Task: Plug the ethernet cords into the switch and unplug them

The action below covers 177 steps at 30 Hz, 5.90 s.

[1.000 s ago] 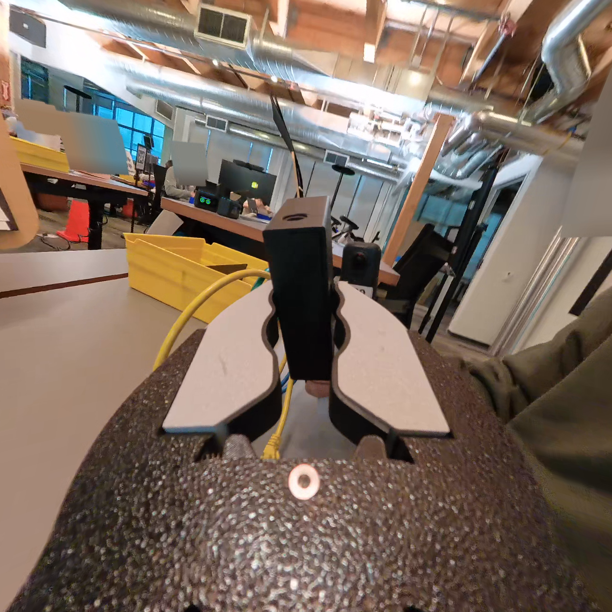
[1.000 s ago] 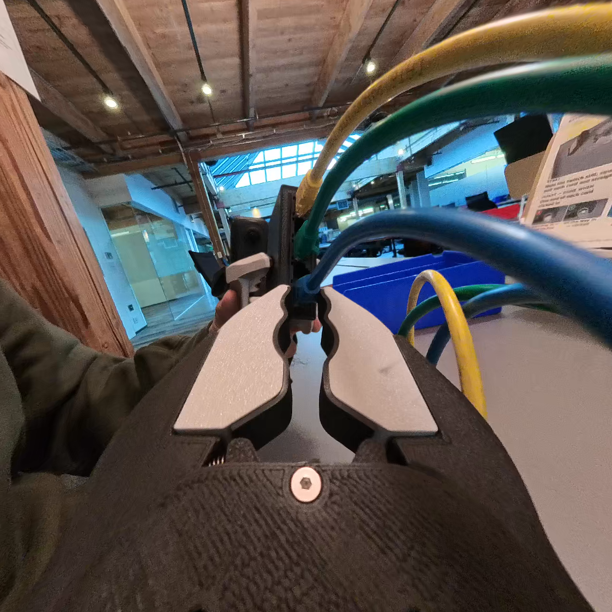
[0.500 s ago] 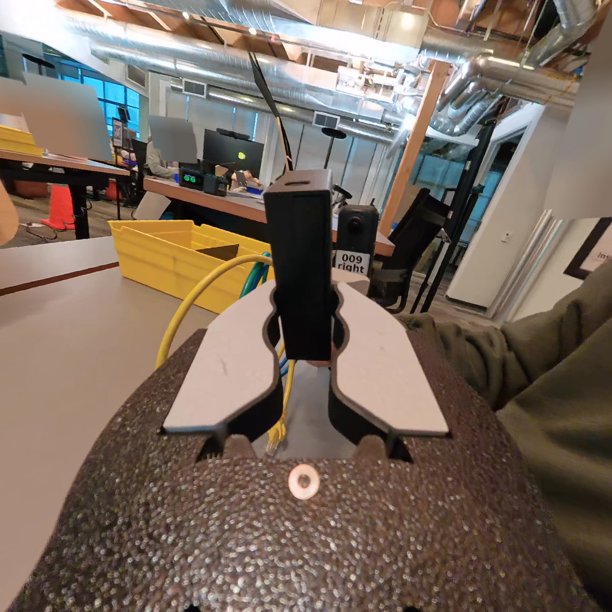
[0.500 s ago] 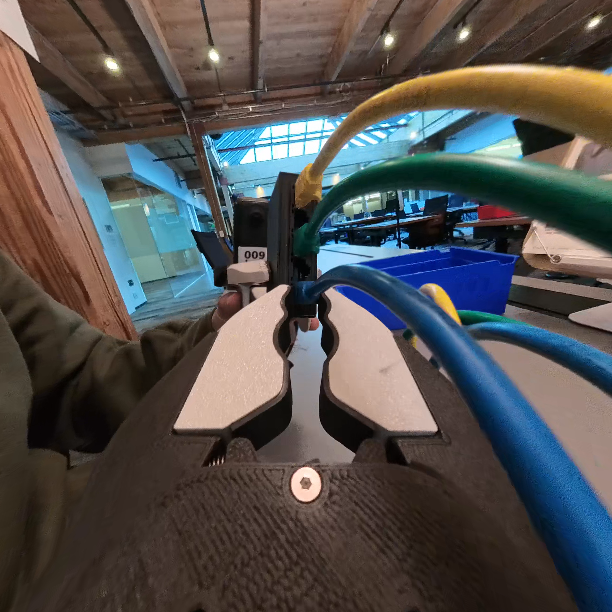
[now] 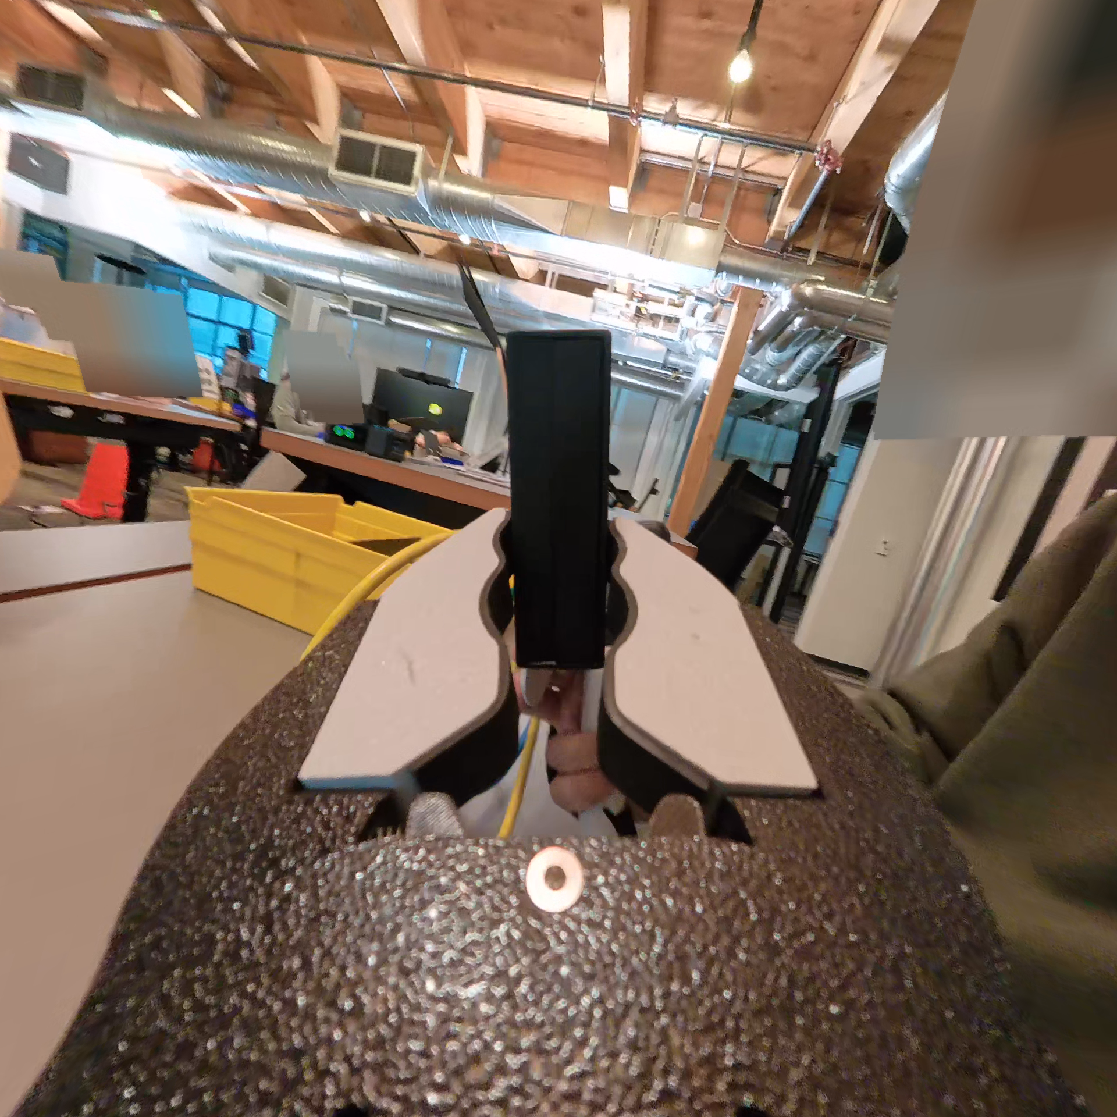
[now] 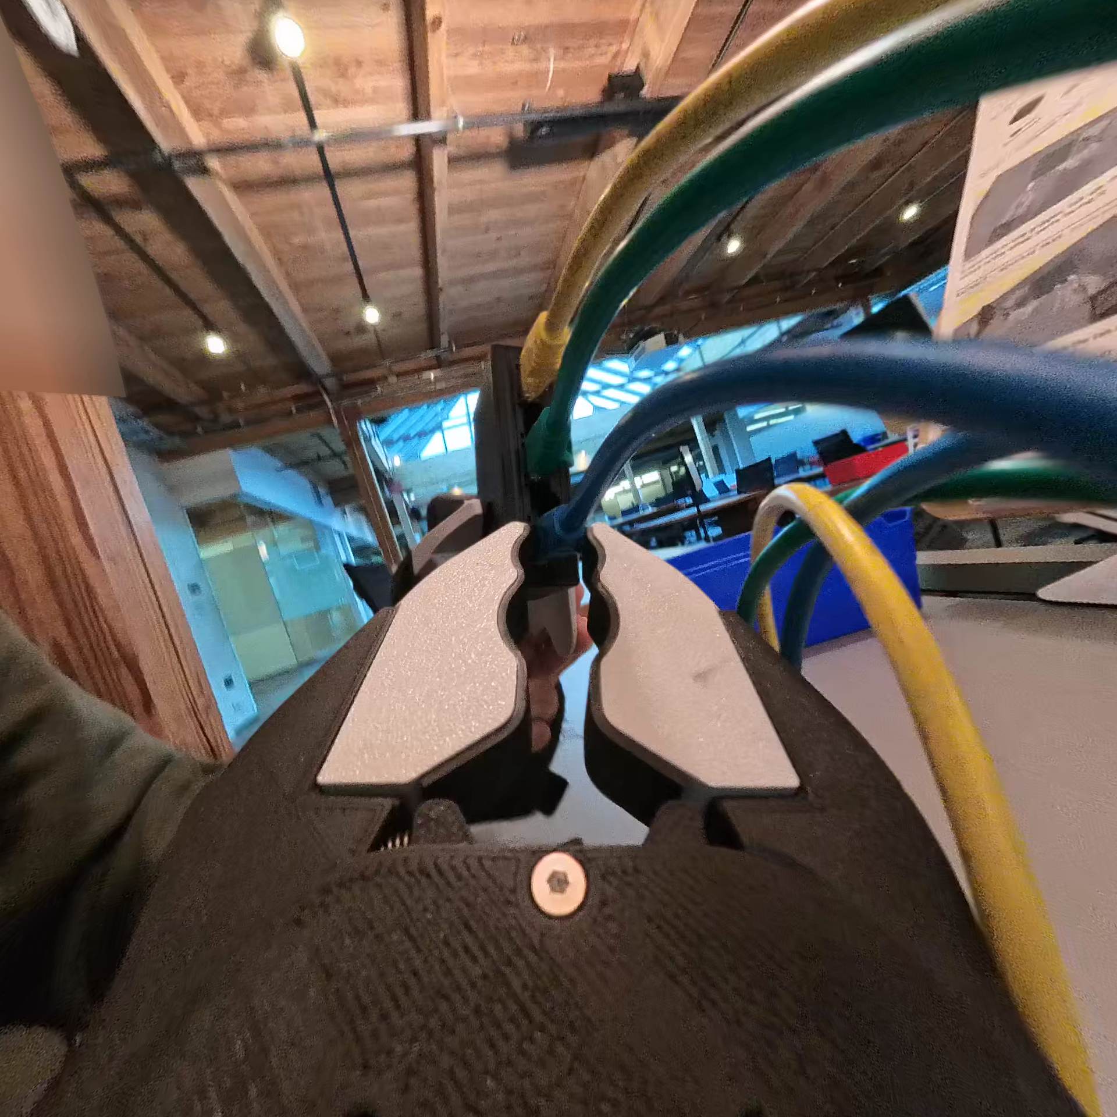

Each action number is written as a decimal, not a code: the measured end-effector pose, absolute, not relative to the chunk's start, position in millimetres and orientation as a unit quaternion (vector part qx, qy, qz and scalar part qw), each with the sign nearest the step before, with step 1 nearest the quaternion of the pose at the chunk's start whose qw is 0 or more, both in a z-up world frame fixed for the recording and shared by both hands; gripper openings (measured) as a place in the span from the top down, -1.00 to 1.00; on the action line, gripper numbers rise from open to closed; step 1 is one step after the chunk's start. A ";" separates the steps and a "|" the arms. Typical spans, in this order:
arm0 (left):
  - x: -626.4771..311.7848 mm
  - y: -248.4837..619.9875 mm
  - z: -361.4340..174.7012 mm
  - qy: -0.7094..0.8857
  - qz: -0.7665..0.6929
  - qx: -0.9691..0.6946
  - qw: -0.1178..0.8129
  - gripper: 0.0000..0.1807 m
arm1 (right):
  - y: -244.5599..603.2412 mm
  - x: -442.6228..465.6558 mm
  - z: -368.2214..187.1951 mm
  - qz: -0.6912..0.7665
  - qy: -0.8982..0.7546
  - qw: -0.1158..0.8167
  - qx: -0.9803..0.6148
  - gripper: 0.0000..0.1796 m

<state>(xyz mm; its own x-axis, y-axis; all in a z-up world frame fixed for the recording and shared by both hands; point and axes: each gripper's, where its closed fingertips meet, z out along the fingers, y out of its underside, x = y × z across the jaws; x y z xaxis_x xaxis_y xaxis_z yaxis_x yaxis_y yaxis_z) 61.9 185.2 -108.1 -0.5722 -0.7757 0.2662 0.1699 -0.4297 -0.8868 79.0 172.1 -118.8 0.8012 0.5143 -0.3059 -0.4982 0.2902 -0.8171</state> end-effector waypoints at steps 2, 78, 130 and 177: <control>61.8 185.0 -113.2 0.464 -0.756 -0.354 0.296 0.70 | 172.2 78.5 -121.0 0.294 -0.043 0.791 -0.535 0.83; 87.3 197.9 -144.2 0.366 -0.780 -0.469 0.195 0.70 | 189.2 104.1 -145.9 0.394 0.130 0.759 -0.501 0.83; 80.9 187.3 -134.5 0.262 -0.856 -0.389 0.217 0.70 | 178.0 96.0 -132.7 0.229 -0.061 0.758 -0.608 0.83; 57.0 192.9 -108.3 0.268 -0.861 -0.302 0.309 0.70 | 182.7 75.6 -102.8 0.294 -0.035 0.822 -0.487 0.84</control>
<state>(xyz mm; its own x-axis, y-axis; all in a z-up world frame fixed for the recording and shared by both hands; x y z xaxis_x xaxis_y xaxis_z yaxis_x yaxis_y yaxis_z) 57.0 192.9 -108.3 -0.6264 -0.6948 0.3533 0.3710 -0.6644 -0.6487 75.6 182.7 -102.8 0.8245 0.5179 -0.2281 -0.4489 0.3531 -0.8209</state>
